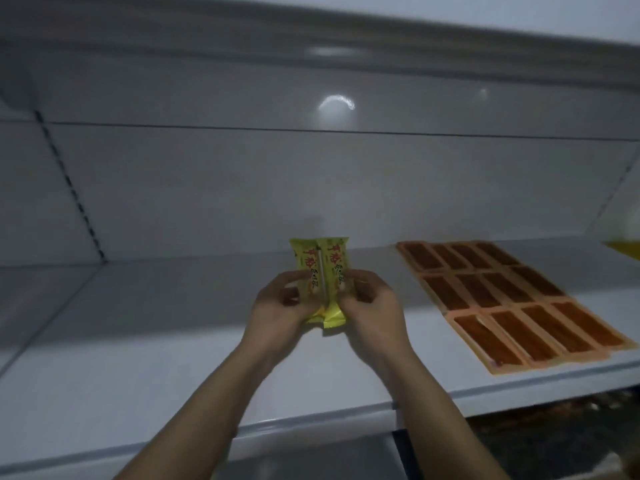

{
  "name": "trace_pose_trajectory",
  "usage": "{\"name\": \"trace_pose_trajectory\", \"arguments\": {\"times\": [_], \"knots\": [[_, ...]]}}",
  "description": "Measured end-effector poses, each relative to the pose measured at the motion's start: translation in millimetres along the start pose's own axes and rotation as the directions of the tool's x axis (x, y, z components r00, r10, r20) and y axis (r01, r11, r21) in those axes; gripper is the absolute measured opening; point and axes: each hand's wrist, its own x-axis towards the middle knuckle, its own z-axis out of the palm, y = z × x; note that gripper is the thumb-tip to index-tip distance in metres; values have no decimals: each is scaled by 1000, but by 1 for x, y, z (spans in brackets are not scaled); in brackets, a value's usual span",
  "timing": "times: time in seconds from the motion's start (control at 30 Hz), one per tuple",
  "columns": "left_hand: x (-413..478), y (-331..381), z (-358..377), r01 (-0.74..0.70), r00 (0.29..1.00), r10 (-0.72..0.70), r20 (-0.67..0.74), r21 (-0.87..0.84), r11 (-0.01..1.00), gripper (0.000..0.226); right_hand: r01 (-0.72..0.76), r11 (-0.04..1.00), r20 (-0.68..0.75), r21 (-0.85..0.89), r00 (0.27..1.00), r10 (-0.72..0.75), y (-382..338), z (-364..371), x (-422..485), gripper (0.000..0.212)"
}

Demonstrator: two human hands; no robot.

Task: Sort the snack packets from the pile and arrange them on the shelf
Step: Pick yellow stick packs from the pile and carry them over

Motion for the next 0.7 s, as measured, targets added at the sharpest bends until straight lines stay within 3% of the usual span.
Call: {"name": "trace_pose_trajectory", "arguments": {"times": [0.1, 0.2, 0.27, 0.33, 0.43, 0.5, 0.6, 0.7], "knots": [[19, 2, 1, 21, 997, -15, -78, 76, 997, 45, 18, 999, 43, -43, 999, -16, -2, 9, 29, 26], [31, 3, -5, -16, 994, 51, -100, 324, 946, 34, 66, 950, 163, -305, 986, -16, -4, 20, 53, 29], [36, 1, -12, -43, 984, 138, -109, 610, 791, 25, 98, 907, 227, -410, 974, -3, -1, 31, 64, 33], [43, -5, -20, -47, 976, 193, -98, 777, 628, 25, 107, 896, 230, -431, 973, -6, 8, 39, 70, 35], [57, -14, -31, -25, 979, 183, -95, 826, 563, 41, 148, 888, 246, -436, 968, -41, 20, 42, 74, 37], [58, -12, -32, 6, 984, 147, -103, 838, 546, 41, 163, 882, 245, -443, 968, -56, 26, 38, 77, 36], [57, -10, -31, -23, 978, 183, -96, 832, 555, 61, 173, 890, 228, -422, 970, -80, 31, 37, 82, 35], [59, -13, -31, -38, 962, 235, -140, 783, 620, 46, 179, 891, 220, -417, 971, -92, 33, 39, 83, 35]]}}
